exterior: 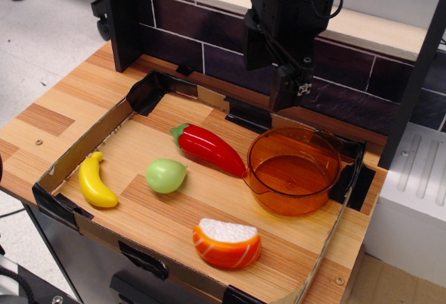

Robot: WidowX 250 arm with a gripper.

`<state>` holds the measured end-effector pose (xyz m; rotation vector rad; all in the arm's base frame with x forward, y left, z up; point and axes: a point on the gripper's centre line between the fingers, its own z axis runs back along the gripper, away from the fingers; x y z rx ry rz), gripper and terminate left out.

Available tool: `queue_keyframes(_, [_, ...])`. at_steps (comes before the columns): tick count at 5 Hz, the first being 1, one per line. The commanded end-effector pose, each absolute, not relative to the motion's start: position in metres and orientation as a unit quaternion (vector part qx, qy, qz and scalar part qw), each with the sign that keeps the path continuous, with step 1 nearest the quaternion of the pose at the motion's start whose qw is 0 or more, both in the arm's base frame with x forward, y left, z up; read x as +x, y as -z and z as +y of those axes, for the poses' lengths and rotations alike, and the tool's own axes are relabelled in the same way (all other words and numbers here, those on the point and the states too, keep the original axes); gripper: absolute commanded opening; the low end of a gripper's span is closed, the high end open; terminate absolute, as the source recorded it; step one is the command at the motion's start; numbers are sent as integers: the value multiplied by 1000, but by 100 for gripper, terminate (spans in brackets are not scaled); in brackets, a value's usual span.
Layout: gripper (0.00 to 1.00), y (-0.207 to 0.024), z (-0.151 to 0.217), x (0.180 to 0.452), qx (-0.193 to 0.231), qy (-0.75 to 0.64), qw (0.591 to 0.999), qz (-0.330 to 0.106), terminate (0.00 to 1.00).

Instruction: Put sushi in pot

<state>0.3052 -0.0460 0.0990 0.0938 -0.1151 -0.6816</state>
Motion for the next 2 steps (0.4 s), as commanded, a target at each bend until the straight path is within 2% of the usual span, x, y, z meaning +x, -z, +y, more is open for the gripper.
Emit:
queue_keyframes(1, [100,-99,-46,305,46,334,940,-56,0])
queue_keyframes(2, [100,-115,-48,300,20,400,911,-98,0])
